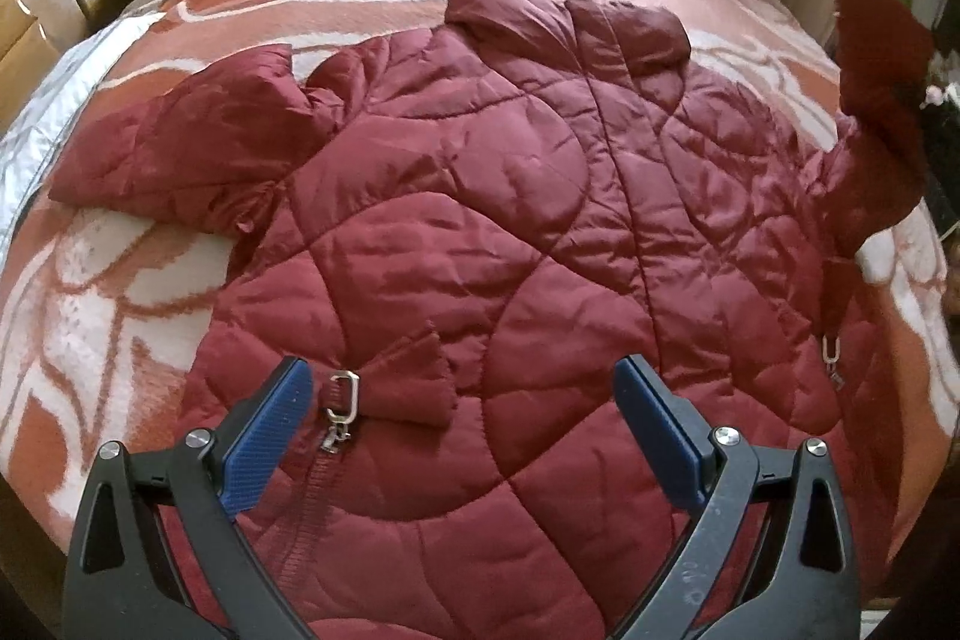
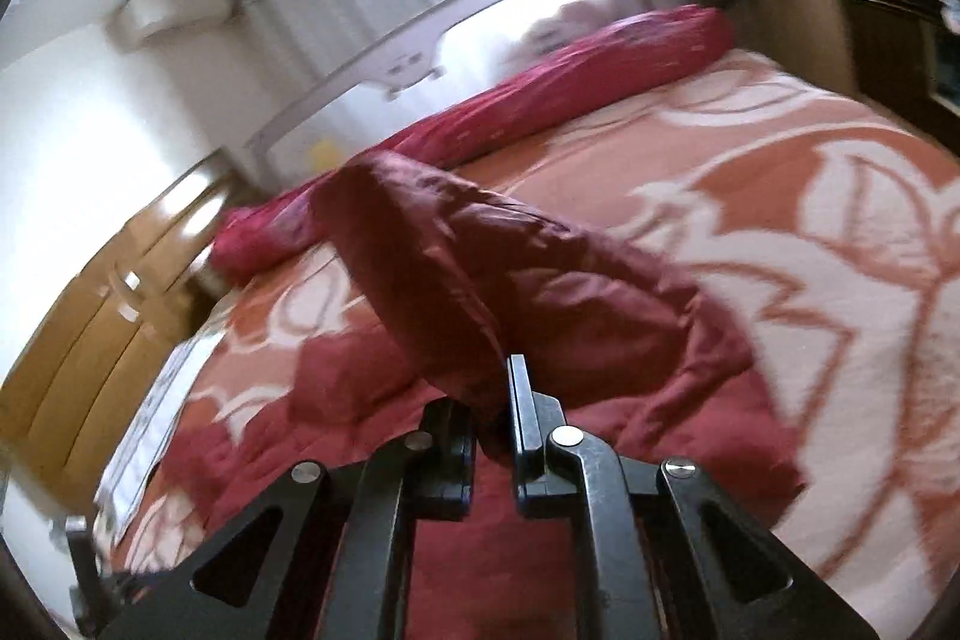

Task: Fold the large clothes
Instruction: 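Fold the held sleeve across the coat body toward the left gripper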

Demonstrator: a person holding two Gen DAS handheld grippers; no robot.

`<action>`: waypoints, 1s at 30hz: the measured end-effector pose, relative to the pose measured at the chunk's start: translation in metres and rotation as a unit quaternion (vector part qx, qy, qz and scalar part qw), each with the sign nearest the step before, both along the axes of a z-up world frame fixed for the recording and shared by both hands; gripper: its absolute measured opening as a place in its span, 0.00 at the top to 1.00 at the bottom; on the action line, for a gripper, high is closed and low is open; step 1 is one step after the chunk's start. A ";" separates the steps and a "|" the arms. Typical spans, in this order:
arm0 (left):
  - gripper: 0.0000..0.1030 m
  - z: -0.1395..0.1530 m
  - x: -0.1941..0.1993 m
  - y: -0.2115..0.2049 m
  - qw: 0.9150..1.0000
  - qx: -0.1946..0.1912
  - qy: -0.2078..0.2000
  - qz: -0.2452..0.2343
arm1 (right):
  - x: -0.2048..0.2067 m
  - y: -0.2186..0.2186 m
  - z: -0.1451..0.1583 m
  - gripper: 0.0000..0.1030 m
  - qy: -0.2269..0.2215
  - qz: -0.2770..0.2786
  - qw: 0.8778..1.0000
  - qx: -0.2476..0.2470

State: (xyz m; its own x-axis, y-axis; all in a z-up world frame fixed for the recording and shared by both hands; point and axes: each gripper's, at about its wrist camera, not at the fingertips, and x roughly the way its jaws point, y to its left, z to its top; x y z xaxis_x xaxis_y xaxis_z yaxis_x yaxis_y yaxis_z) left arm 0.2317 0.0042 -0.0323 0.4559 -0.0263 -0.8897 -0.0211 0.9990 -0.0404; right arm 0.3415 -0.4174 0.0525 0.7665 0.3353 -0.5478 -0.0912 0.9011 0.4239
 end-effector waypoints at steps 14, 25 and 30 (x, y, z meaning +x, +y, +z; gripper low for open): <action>0.02 -0.001 0.021 0.065 0.978 -0.204 0.028 0.038 | 0.005 0.217 -0.057 0.92 0.049 0.184 0.978 -0.089; 0.02 -0.030 0.069 0.118 0.929 -0.358 0.062 0.072 | -0.038 0.296 -0.089 0.91 0.013 0.258 0.944 -0.205; 0.02 -0.043 0.097 0.113 0.911 -0.399 0.087 0.050 | -0.043 0.312 -0.095 0.86 0.010 0.284 0.931 -0.228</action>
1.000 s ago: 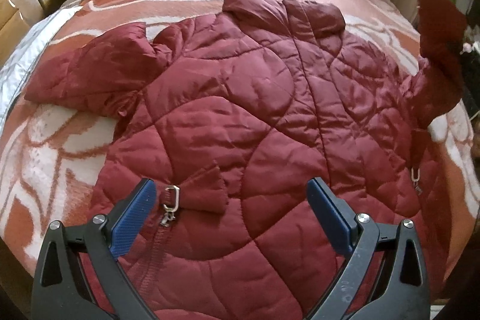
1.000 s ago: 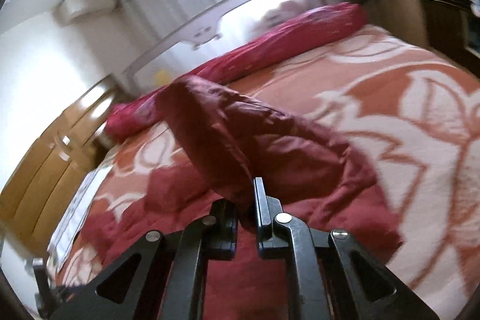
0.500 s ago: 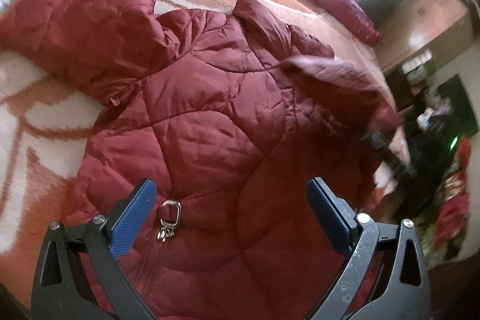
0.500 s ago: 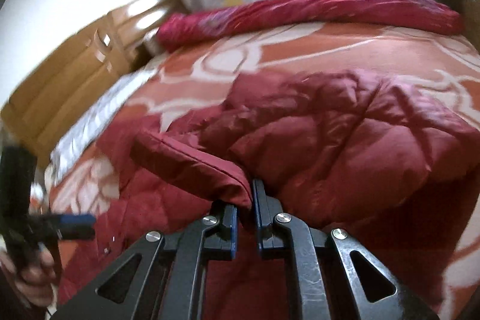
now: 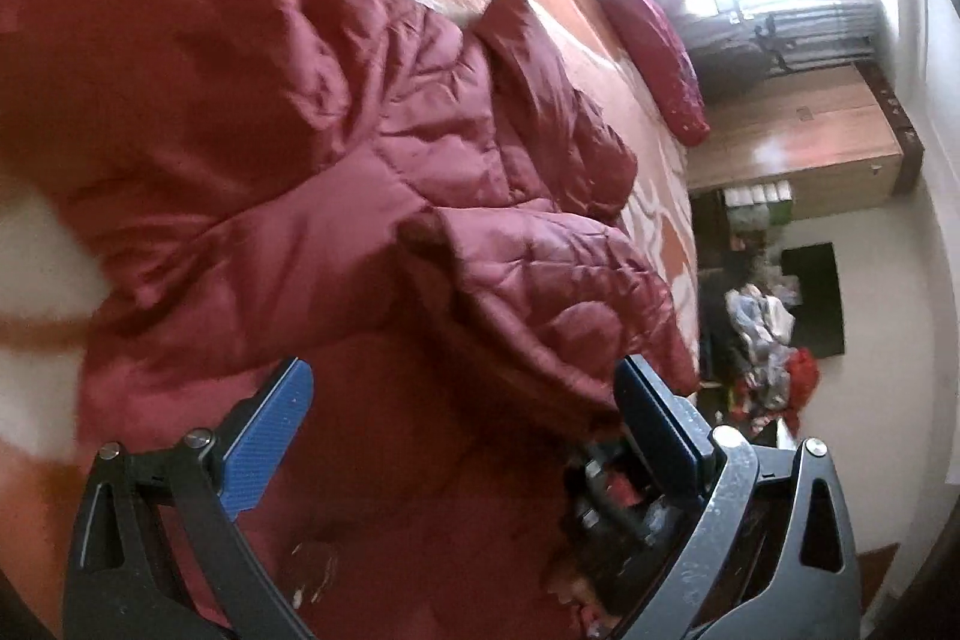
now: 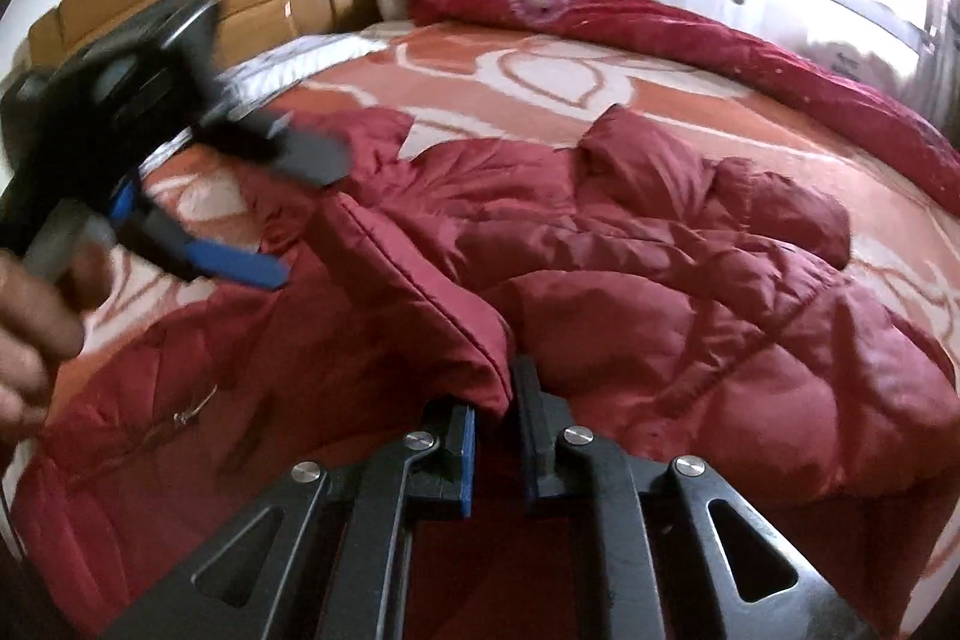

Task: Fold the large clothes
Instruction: 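Fold the held sleeve across the coat body toward the left gripper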

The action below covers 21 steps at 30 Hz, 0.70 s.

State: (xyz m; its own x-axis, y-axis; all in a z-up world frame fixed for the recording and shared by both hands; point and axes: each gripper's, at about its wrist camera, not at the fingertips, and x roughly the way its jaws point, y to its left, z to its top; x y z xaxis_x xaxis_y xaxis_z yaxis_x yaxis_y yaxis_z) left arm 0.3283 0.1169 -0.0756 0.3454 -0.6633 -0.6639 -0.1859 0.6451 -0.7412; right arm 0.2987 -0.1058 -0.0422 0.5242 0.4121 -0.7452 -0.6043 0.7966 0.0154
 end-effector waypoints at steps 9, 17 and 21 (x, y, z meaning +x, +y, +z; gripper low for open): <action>0.81 -0.009 0.018 -0.024 0.997 0.041 -0.009 -0.063 | -0.002 0.001 -0.004 0.58 0.025 0.012 1.000 0.007; 0.88 0.032 0.015 -0.015 0.980 0.156 -0.085 -0.089 | -0.017 -0.060 0.017 0.55 0.032 -0.062 0.996 0.052; 0.88 0.060 0.017 -0.012 0.957 0.235 -0.137 -0.103 | -0.006 -0.120 0.032 0.55 0.024 -0.167 0.981 0.101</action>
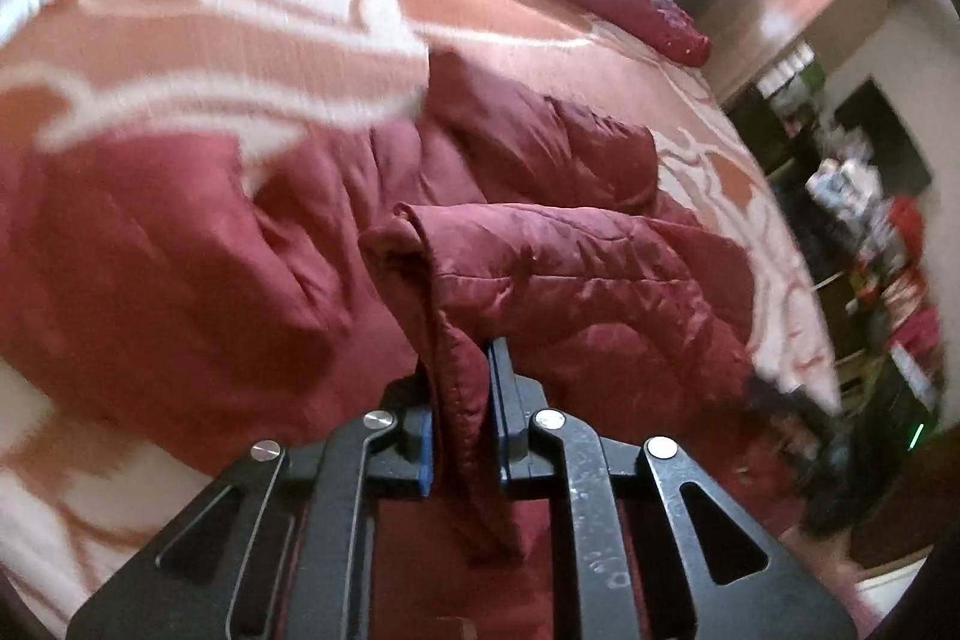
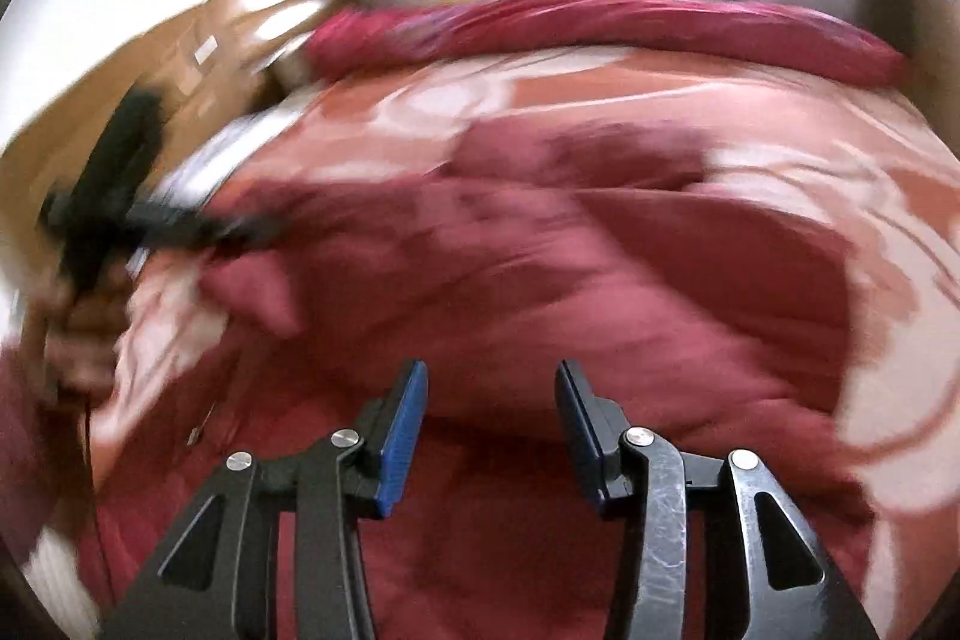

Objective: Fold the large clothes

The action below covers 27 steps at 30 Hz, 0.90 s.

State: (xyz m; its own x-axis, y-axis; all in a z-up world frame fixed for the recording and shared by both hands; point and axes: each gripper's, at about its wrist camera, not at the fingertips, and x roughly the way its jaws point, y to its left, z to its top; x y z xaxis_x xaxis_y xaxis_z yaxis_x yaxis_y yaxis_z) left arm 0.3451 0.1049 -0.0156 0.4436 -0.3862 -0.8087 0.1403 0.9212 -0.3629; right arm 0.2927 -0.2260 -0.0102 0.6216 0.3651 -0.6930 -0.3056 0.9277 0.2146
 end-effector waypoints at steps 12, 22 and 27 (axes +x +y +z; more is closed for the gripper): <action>0.71 -0.018 -0.012 -0.014 0.981 0.181 -0.010 0.070 | 0.051 -0.038 -0.046 0.53 0.098 -0.078 0.992 -0.013; 0.71 -0.009 -0.027 -0.062 0.996 0.080 -0.022 0.012 | 0.048 -0.028 -0.053 0.48 0.088 -0.074 0.992 -0.043; 0.71 -0.051 -0.010 -0.071 0.993 0.111 0.021 0.015 | 0.043 -0.019 -0.032 0.47 0.074 -0.080 0.992 -0.060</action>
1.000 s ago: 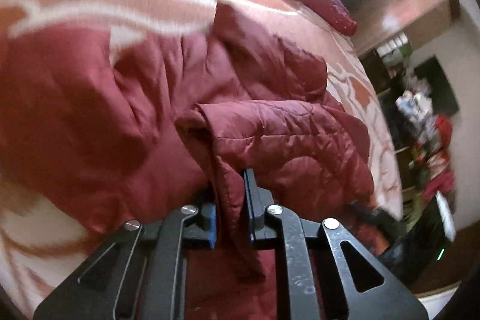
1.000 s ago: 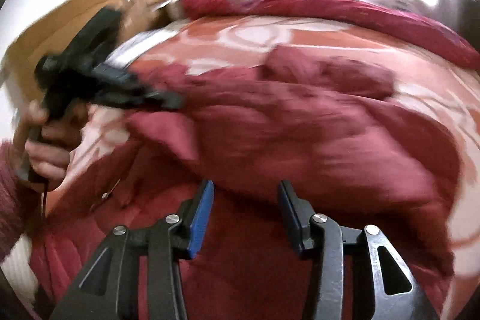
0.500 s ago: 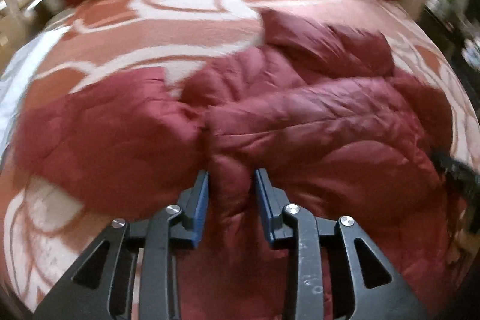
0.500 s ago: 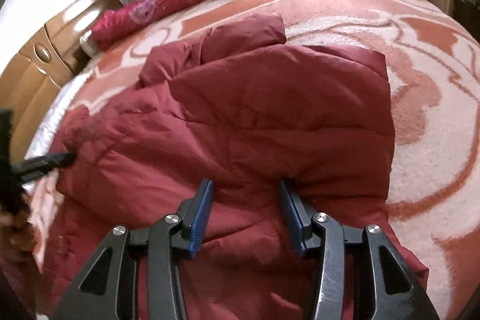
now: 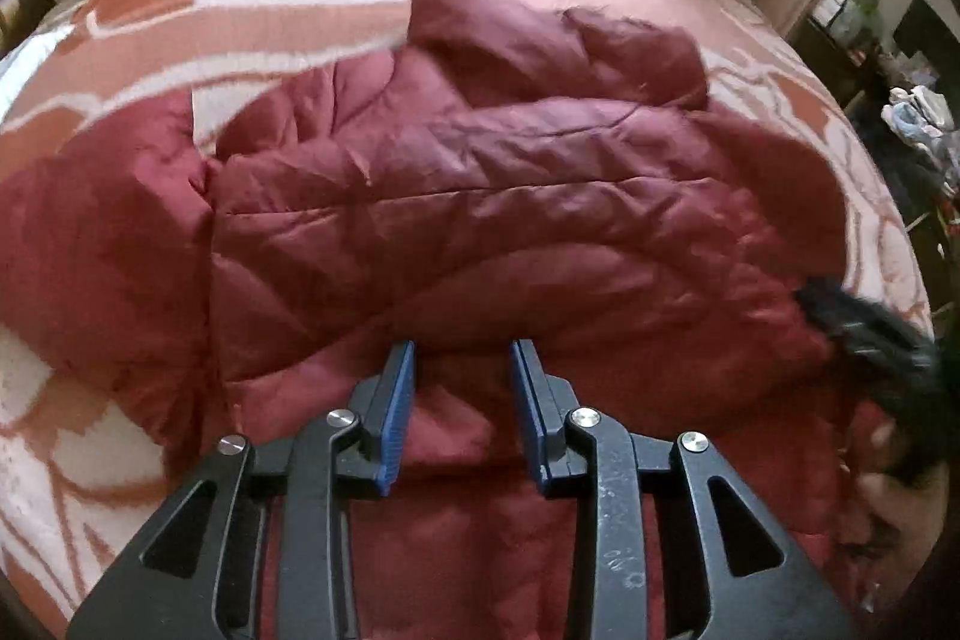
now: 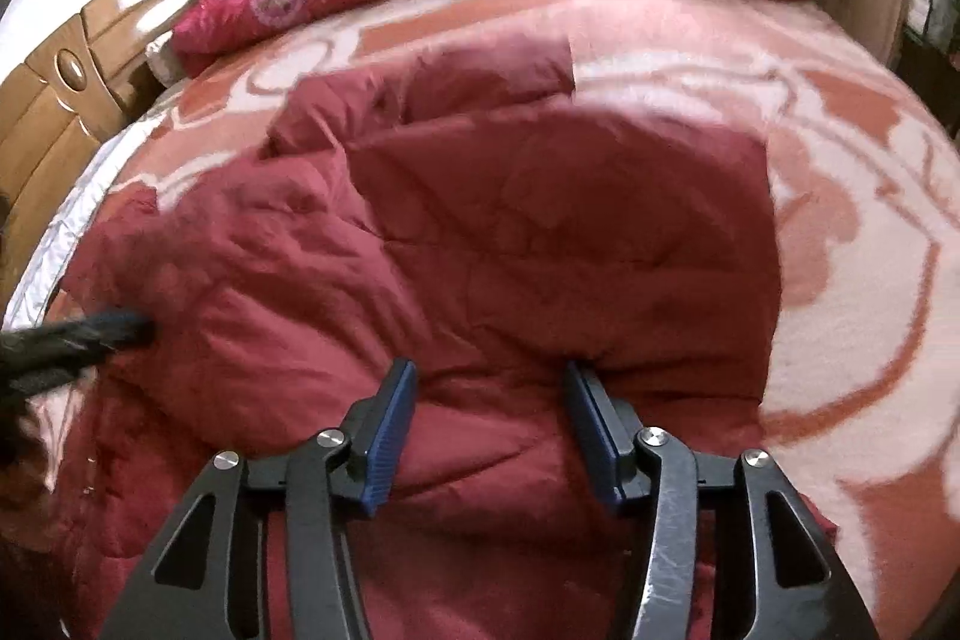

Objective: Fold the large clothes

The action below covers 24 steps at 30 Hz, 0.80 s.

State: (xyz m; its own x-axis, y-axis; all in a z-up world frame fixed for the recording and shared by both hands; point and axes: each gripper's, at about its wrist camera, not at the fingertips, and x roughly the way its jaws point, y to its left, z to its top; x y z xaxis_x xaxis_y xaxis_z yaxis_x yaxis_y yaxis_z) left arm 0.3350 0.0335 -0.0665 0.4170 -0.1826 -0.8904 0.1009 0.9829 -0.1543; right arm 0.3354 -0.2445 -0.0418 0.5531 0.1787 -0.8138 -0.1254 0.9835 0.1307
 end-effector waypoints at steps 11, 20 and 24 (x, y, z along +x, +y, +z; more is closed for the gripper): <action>0.71 -0.010 -0.002 0.007 1.000 0.013 -0.012 -0.003 | 0.024 0.041 -0.033 0.48 0.034 0.039 0.999 -0.001; 0.71 -0.011 -0.010 0.014 0.999 0.016 -0.029 -0.010 | 0.026 0.038 -0.036 0.47 0.033 0.039 0.999 0.006; 0.71 -0.007 -0.014 0.012 0.999 0.018 -0.032 -0.010 | 0.024 0.036 -0.035 0.46 0.032 0.040 0.999 0.005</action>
State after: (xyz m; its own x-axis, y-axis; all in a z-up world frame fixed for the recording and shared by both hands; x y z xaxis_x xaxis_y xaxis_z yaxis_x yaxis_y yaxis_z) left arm 0.3210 0.0451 -0.0731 0.4696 -0.1602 -0.8682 0.1290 0.9853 -0.1120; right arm 0.3598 -0.2086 -0.0771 0.4834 0.2286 -0.8450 -0.1951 0.9692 0.1506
